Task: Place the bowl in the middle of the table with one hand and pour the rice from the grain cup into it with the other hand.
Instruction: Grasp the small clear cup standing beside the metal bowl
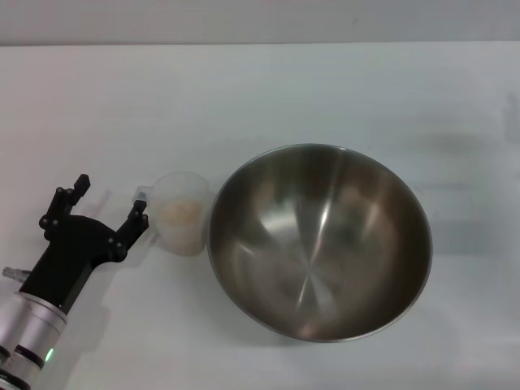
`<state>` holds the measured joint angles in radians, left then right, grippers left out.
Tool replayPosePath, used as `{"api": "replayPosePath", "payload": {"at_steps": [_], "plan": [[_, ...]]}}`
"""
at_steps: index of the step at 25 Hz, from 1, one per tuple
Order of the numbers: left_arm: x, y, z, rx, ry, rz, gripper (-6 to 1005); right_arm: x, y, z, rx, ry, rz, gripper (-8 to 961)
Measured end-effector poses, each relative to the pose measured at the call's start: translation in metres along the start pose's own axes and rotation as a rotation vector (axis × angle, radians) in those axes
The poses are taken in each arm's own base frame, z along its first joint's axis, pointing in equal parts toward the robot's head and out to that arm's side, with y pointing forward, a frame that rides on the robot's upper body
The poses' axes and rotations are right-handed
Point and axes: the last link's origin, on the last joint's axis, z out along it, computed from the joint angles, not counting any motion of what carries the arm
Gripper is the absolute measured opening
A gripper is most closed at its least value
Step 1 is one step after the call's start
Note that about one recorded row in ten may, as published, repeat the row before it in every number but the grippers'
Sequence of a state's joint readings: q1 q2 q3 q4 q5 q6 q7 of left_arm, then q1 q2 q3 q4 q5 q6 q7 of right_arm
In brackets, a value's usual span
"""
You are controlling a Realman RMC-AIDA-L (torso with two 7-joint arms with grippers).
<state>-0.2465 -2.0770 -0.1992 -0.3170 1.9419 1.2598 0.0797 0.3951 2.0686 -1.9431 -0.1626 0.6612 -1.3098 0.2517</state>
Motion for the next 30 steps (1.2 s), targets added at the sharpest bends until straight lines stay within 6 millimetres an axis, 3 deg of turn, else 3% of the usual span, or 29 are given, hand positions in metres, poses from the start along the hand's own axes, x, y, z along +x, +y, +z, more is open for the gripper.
{"api": "replayPosePath", "payload": {"at_steps": [15,18,30], "plan": [[0.0,-0.003,0.013,0.009,-0.025,-0.002,861,0.0,0.004,0.007,-0.009,0.005,0.005,448],[0.001,-0.001,0.014,0.002,-0.025,-0.005,703,0.0,0.005,0.008,-0.011,0.006,0.005,447],[0.001,0.004,0.022,-0.027,-0.042,-0.013,409,0.001,0.006,0.011,-0.013,0.016,0.005,447]]}}
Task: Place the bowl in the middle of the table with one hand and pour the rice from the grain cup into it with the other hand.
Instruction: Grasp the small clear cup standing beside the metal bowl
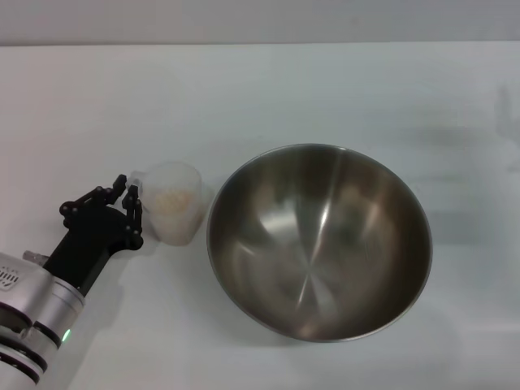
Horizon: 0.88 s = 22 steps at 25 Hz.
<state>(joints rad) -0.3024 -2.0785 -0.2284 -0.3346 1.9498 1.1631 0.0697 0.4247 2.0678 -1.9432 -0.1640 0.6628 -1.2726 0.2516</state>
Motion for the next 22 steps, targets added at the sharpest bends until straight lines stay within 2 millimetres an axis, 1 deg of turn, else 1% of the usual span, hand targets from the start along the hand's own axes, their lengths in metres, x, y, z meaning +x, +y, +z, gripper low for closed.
{"api": "replayPosePath", "payload": {"at_steps": [5,14,15,16,17,18,19,20,21,22], "plan": [[0.001,0.002,0.002,-0.006,0.0,-0.007,144,0.0,0.0,0.0,0.0,0.0,0.001,448],[0.009,0.003,0.004,-0.009,0.051,0.0,32,0.001,0.001,-0.001,0.0,0.001,0.002,447],[0.009,0.003,0.004,-0.009,0.051,0.0,32,0.001,0.001,-0.001,0.0,0.001,0.002,447],[0.016,0.001,0.004,-0.002,0.097,0.022,32,0.001,0.001,-0.001,0.001,0.002,0.003,447],[0.016,0.001,0.004,-0.002,0.097,0.022,33,0.001,0.001,-0.001,0.001,0.002,0.003,448],[0.021,0.0,0.005,0.004,0.126,0.043,33,0.001,0.002,-0.001,0.0,0.001,0.004,448],[0.031,-0.002,0.008,0.017,0.186,0.118,33,0.001,0.003,0.0,-0.002,0.0,0.006,448],[0.031,-0.002,0.008,0.017,0.186,0.118,32,0.001,0.003,0.0,-0.002,0.0,0.006,448],[0.042,-0.002,0.013,0.026,0.247,0.22,30,0.001,0.003,0.001,-0.003,-0.001,0.006,448],[0.042,-0.002,0.013,0.026,0.247,0.22,29,0.0,0.004,0.001,-0.004,-0.002,0.006,448]]}}
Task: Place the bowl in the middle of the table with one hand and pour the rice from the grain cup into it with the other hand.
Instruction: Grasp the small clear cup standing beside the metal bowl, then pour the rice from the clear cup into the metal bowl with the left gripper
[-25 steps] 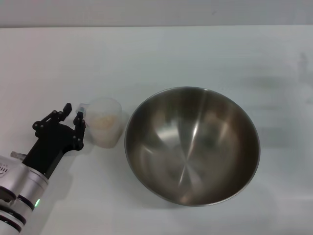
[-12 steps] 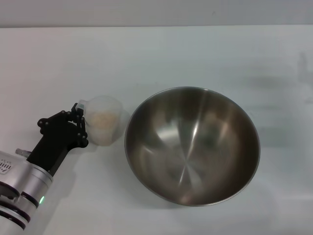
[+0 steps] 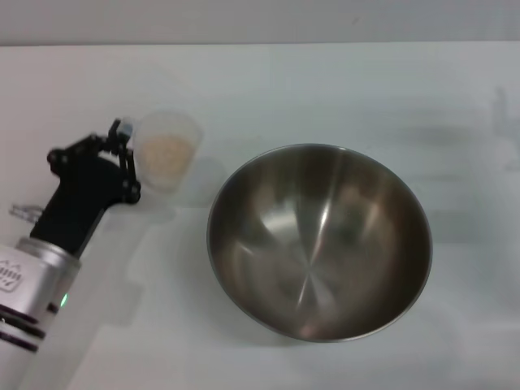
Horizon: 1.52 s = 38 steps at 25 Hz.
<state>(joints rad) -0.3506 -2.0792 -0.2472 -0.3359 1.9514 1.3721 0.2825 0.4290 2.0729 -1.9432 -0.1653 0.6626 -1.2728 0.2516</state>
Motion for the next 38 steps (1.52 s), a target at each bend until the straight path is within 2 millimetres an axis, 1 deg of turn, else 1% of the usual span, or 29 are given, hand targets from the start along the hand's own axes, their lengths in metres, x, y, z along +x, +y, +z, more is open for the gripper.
{"api": "replayPosePath", "payload": {"at_steps": [1,2,3,4,5,6,7,8,10,11,12,13,14,15,16,17,18,21,22,24,27,28,29,32,33,34,35,37,38], "plan": [[0.005,0.0,0.004,-0.003,0.032,0.047,27,0.0,0.0,0.001,-0.001,-0.001,0.0,448],[0.015,0.001,0.01,-0.025,0.103,0.171,26,-0.001,0.001,0.001,-0.003,-0.003,0.0,448],[0.015,0.001,0.01,-0.025,0.103,0.171,26,-0.001,0.001,0.001,-0.003,-0.003,0.0,448],[0.021,0.005,0.012,-0.046,0.149,0.244,26,-0.001,0.001,0.002,-0.004,-0.004,0.0,448],[0.021,0.005,0.012,-0.046,0.149,0.244,27,-0.001,0.001,0.003,-0.005,-0.005,-0.001,448],[0.027,0.008,0.014,-0.062,0.189,0.309,27,-0.002,0.001,0.004,-0.007,-0.006,-0.004,448],[0.039,0.021,0.013,-0.111,0.299,0.481,27,-0.003,0.001,0.006,-0.009,-0.008,-0.011,448],[0.039,0.021,0.013,-0.111,0.299,0.481,27,-0.003,0.001,0.006,-0.009,-0.008,-0.011,448],[0.046,0.031,0.012,-0.144,0.369,0.601,27,-0.003,0.0,0.008,-0.007,-0.009,-0.013,448],[0.046,0.033,0.012,-0.151,0.382,0.629,27,-0.004,0.0,0.009,-0.007,-0.01,-0.013,447],[0.049,0.038,0.012,-0.17,0.415,0.703,27,-0.005,0.001,0.011,-0.009,-0.011,-0.014,447],[0.049,0.038,0.012,-0.17,0.415,0.703,27,-0.005,0.001,0.011,-0.009,-0.011,-0.014,447],[0.049,0.041,0.012,-0.181,0.433,0.756,28,-0.005,0.001,0.013,-0.012,-0.013,-0.015,447],[0.049,0.041,0.012,-0.181,0.433,0.756,28,-0.005,0.001,0.013,-0.012,-0.013,-0.015,447],[0.049,0.043,0.012,-0.187,0.44,0.776,28,-0.005,0.001,0.013,-0.012,-0.014,-0.016,447],[0.049,0.046,0.01,-0.2,0.461,0.832,28,-0.006,0.001,0.014,-0.014,-0.014,-0.017,447],[0.049,0.046,0.01,-0.2,0.461,0.832,28,-0.006,0.001,0.014,-0.014,-0.014,-0.017,447],[0.049,0.05,0.009,-0.209,0.492,0.92,25,-0.006,0.002,0.016,-0.016,-0.01,-0.019,447],[0.049,0.054,0.006,-0.22,0.517,0.991,24,-0.005,0.001,0.017,-0.015,-0.005,-0.021,447],[0.049,0.056,0.005,-0.222,0.525,1.014,25,-0.005,0.001,0.017,-0.015,-0.003,-0.022,447],[0.047,0.062,0.002,-0.227,0.559,1.133,26,-0.004,0.001,0.017,-0.015,0.001,-0.024,448],[0.047,0.063,0.001,-0.224,0.57,1.169,26,-0.004,0.001,0.017,-0.015,0.001,-0.024,448],[0.047,0.063,0.001,-0.224,0.57,1.169,25,-0.004,0.001,0.017,-0.014,0.002,-0.025,448],[0.048,0.067,0.002,-0.216,0.618,1.291,24,-0.004,0.0,0.017,-0.013,0.006,-0.027,448],[0.048,0.067,0.002,-0.216,0.618,1.291,24,-0.004,0.0,0.017,-0.013,0.006,-0.027,448],[0.048,0.069,0.003,-0.212,0.641,1.361,24,-0.004,-0.001,0.017,-0.012,0.009,-0.028,447],[0.048,0.069,0.003,-0.212,0.641,1.361,25,-0.004,-0.001,0.017,-0.012,0.009,-0.028,447],[0.047,0.073,0.004,-0.211,0.665,1.45,25,-0.003,0.0,0.018,-0.013,0.012,-0.029,447],[0.047,0.073,0.004,-0.211,0.665,1.45,25,-0.003,0.0,0.018,-0.013,0.012,-0.029,447]]}}
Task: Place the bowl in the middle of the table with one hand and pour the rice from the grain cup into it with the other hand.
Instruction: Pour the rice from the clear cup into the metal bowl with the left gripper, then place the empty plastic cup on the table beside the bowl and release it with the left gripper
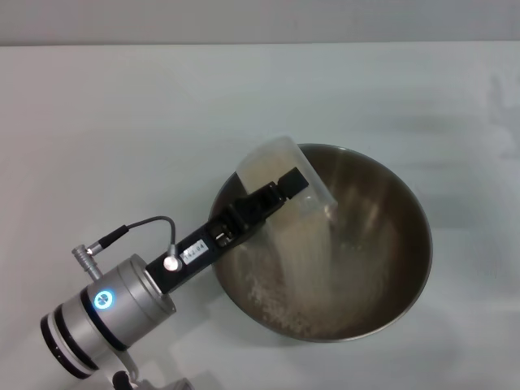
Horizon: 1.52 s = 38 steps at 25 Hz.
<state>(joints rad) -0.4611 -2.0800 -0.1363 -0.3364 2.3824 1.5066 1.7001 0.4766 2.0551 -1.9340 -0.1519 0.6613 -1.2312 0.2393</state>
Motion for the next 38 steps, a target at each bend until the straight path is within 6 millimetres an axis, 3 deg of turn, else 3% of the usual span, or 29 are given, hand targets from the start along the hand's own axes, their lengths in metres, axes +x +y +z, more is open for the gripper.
{"api": "replayPosePath", "payload": {"at_steps": [19,32,38], "plan": [[0.001,0.003,0.006,-0.015,0.03,0.282,24,0.001,-0.006,-0.001,0.025,0.01,-0.003,447],[-0.001,0.005,0.007,-0.029,0.028,0.267,27,0.001,-0.006,0.0,0.027,0.007,-0.002,448],[-0.009,0.002,0.011,-0.013,-0.016,0.086,27,0.001,-0.005,0.0,0.026,0.005,0.002,448]]}}
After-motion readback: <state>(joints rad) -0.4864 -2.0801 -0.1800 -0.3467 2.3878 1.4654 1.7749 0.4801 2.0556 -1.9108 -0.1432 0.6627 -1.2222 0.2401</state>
